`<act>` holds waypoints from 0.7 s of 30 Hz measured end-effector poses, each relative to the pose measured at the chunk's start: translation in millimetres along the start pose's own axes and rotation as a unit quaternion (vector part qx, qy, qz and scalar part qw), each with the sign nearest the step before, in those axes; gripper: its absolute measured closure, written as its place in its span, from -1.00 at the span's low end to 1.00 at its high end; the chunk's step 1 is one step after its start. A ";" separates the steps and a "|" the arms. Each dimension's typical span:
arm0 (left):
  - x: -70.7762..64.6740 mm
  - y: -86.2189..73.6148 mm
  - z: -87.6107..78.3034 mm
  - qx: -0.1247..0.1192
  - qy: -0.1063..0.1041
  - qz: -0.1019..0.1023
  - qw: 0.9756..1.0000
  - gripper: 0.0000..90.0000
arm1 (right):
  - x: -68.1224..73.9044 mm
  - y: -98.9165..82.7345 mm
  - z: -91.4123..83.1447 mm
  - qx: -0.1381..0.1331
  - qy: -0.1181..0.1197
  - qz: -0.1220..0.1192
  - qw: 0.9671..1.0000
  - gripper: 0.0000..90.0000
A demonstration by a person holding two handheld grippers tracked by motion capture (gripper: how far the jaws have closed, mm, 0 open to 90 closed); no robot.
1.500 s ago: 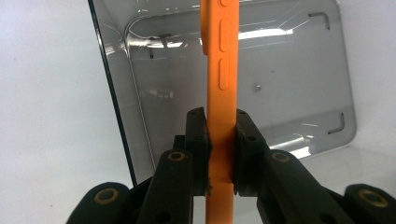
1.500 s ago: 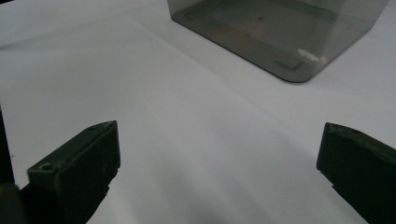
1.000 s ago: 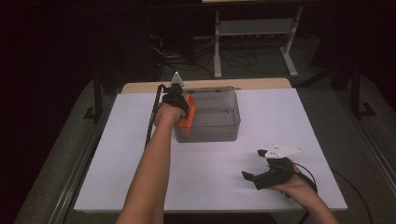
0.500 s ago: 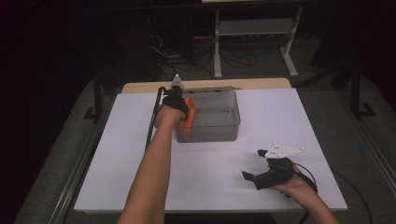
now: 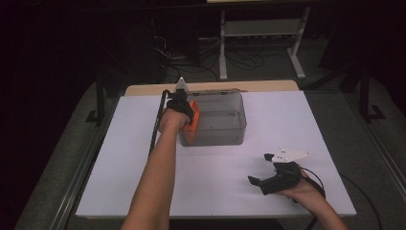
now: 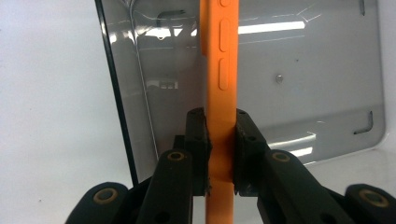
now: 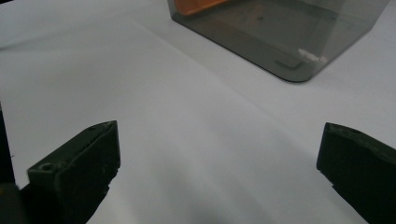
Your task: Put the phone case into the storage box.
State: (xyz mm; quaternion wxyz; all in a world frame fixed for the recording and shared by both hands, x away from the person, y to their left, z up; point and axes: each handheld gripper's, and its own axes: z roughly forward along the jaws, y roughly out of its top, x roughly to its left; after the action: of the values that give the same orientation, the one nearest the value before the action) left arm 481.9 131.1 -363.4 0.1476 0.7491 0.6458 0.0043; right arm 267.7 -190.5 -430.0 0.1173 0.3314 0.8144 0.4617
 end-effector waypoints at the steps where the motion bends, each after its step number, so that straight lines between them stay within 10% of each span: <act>1: 0.1 -0.1 -0.1 0.000 0.001 0.000 1.000 0.75 | 0.0 0.0 -0.1 0.000 0.000 0.000 1.000 -1.00; 21: -0.1 -0.4 -1.4 0.000 0.006 -0.006 1.000 0.72 | 0.1 0.0 -0.2 0.000 0.000 0.000 1.000 -1.00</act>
State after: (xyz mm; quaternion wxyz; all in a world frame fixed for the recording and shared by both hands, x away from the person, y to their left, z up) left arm 481.2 131.4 -362.1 0.1442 0.7451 0.6511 0.0082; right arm 267.5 -190.6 -429.8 0.1174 0.3313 0.8143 0.4619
